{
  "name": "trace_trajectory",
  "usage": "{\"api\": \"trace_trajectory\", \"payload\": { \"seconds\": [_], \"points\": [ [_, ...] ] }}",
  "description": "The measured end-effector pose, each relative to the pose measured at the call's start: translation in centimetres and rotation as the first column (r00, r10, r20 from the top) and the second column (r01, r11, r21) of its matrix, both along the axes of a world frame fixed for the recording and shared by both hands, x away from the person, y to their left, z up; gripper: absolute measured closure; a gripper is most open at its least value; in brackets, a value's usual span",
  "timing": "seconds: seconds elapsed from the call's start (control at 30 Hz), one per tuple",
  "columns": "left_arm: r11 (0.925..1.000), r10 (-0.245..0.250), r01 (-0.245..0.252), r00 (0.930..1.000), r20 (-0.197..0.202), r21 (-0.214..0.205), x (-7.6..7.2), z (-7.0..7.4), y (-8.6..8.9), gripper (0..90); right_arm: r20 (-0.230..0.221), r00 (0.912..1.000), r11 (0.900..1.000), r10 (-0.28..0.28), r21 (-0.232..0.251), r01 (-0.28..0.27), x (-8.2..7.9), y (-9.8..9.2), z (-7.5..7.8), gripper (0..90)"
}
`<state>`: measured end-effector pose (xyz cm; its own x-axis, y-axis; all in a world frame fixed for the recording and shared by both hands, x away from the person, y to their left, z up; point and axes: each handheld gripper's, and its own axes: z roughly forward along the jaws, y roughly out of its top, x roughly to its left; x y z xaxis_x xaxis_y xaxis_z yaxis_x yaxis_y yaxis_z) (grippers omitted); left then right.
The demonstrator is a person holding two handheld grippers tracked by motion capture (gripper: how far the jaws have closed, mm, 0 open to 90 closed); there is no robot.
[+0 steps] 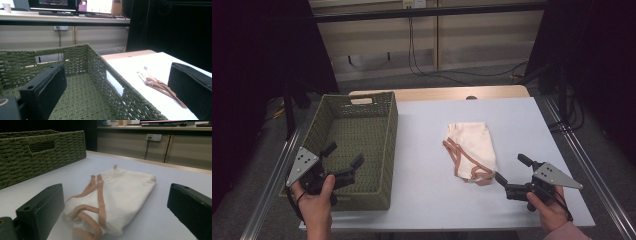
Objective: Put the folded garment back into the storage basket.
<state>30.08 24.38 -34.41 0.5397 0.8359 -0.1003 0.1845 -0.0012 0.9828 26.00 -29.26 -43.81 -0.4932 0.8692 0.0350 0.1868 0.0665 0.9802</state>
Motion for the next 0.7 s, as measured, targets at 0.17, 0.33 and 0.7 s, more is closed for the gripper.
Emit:
{"api": "trace_trajectory", "payload": {
  "seconds": [0.17, 0.33, 0.7],
  "points": [
    [1.0, -0.001, 0.001, 1.0, 0.006, -0.002, -0.1, 0.4, -0.2, 2.2, -0.003, 1.0, 1.0, -0.002, 0.004, 0.002, 0.0, -0.1, 0.0, 0.6],
    [0.9998, -0.012, 0.012, 0.9999, 0.006, -0.017, 0.0, 0.8, -0.8, 2.2, 0.002, 1.0, 0.9998, 0.003, -0.021, -0.003, 0.0, -0.2, -0.1, 0.5],
    [0.9995, -0.02, 0.02, 0.9998, -0.005, -0.023, 0.2, 1.6, -1.6, 2.2, -0.003, 1.0, 1.0, 0.004, -0.003, -0.004, -0.1, -0.1, -0.1, 0.6]
  ]
}}
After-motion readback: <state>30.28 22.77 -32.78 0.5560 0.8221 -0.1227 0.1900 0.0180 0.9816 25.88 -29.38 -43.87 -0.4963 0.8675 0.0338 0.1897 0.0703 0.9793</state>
